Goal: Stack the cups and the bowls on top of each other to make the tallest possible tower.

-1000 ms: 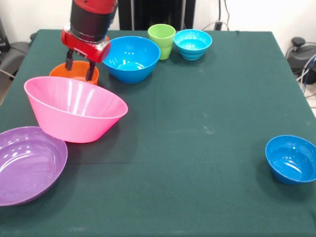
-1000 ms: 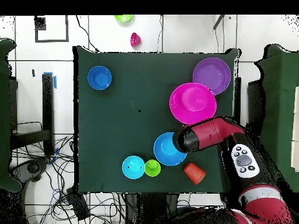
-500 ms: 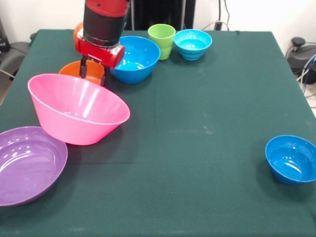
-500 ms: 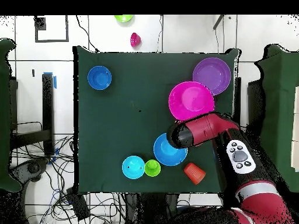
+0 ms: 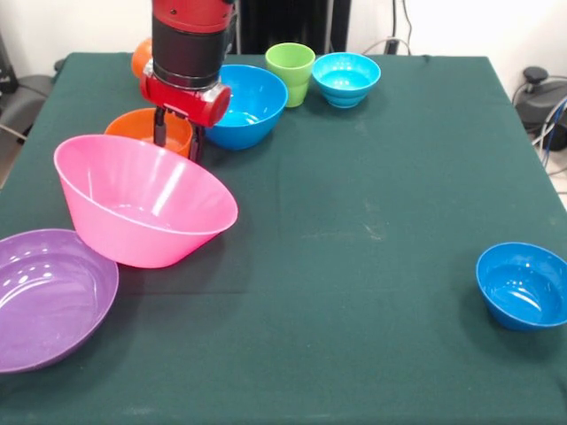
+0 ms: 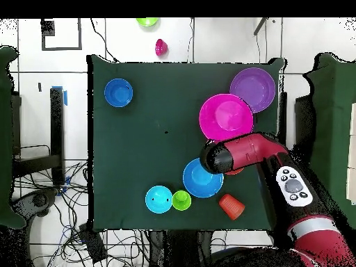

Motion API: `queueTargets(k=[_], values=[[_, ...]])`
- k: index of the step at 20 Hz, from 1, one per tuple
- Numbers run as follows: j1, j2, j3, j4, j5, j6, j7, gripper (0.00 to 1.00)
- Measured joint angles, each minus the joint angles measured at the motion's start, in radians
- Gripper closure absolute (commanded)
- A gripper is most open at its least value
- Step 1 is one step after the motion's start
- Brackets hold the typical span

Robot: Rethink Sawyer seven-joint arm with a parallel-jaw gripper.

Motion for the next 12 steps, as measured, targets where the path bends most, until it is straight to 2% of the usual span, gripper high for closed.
queueTargets(k=[12], values=[[-0.015,0.008,0.025,0.001,0.004,0.0,-0.007,0.0]])
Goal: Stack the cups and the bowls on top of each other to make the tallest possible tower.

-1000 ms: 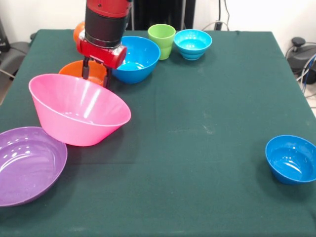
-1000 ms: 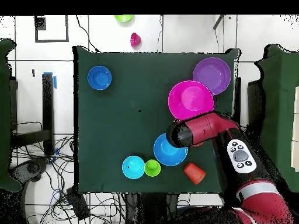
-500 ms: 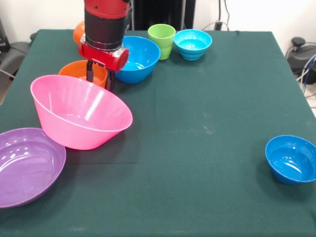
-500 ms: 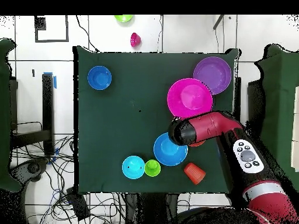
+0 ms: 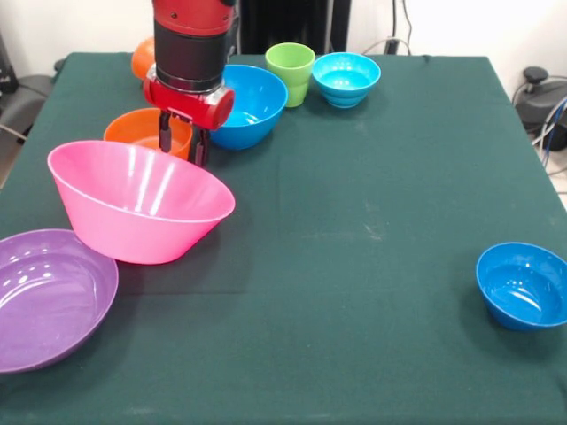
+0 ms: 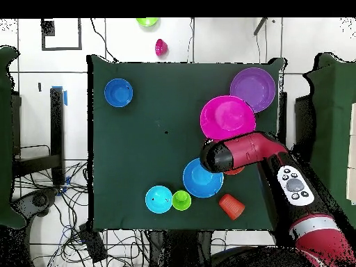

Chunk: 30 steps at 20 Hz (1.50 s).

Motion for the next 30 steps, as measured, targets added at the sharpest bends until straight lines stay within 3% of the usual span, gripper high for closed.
queueTargets(k=[25,30], values=[[0.0,-0.001,0.011,0.0,0.0,0.0,0.0,0.0],[-0.013,-0.057,0.037,0.056,0.046,0.006,-0.003,0.0]])
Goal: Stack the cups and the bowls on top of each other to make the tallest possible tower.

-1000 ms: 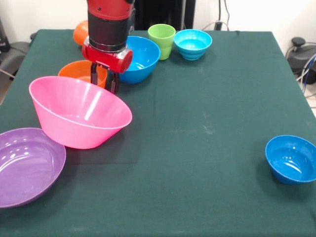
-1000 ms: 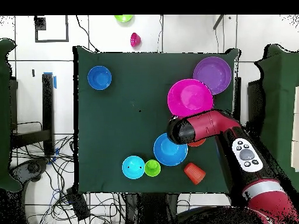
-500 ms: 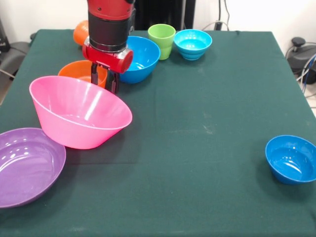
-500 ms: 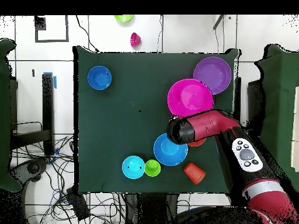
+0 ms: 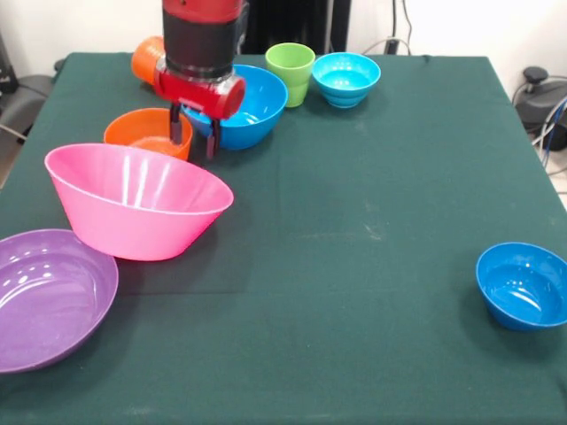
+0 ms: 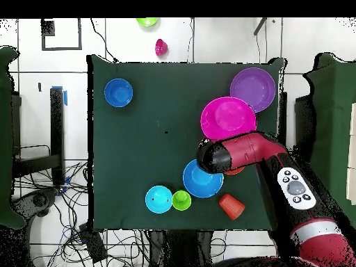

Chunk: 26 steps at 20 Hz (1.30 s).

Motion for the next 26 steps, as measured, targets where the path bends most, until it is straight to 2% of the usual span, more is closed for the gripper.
queueTargets(k=[3,5,7,8,13,26], values=[[-0.013,-0.064,0.028,0.056,0.053,0.019,-0.005,0.0],[-0.021,-0.139,0.056,0.114,0.099,0.04,-0.016,0.0],[-0.023,-0.165,0.067,0.133,0.112,0.045,-0.021,0.0],[-0.027,-0.213,0.086,0.168,0.132,0.049,-0.031,0.0],[-0.04,-0.274,0.125,0.214,0.161,0.05,-0.038,0.0],[-0.043,-0.154,0.133,0.21,0.161,0.05,-0.038,0.0]])
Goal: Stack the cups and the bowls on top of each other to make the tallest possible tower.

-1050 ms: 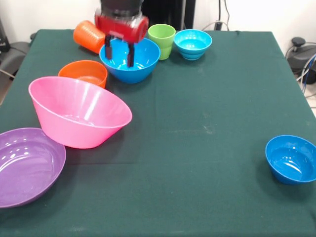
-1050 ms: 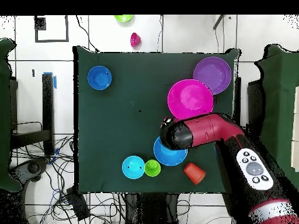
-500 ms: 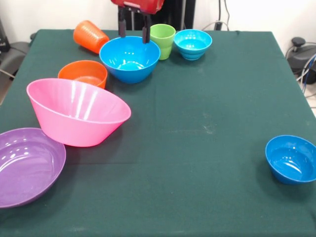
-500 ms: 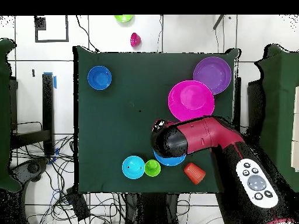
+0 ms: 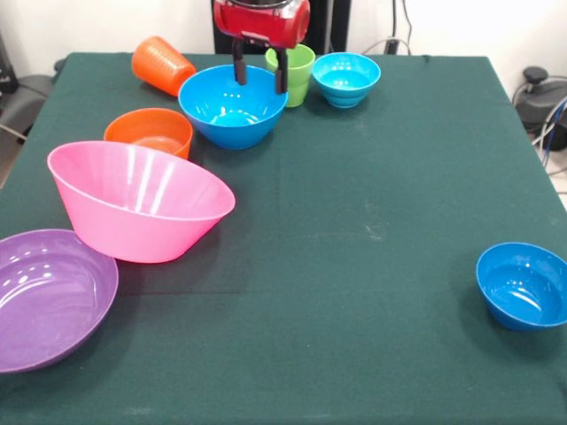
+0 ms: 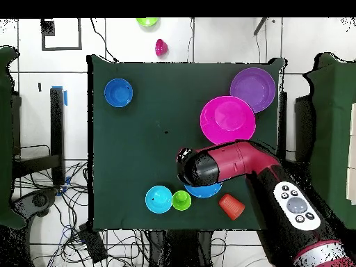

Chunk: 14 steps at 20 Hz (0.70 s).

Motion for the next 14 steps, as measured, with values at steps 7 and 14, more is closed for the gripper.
queueTargets(k=[7,14], values=[[0.0,0.024,0.0,0.0,0.0,0.0,0.0,0.0],[0.0,0.04,0.001,-0.001,-0.004,0.0,0.0,0.0]])
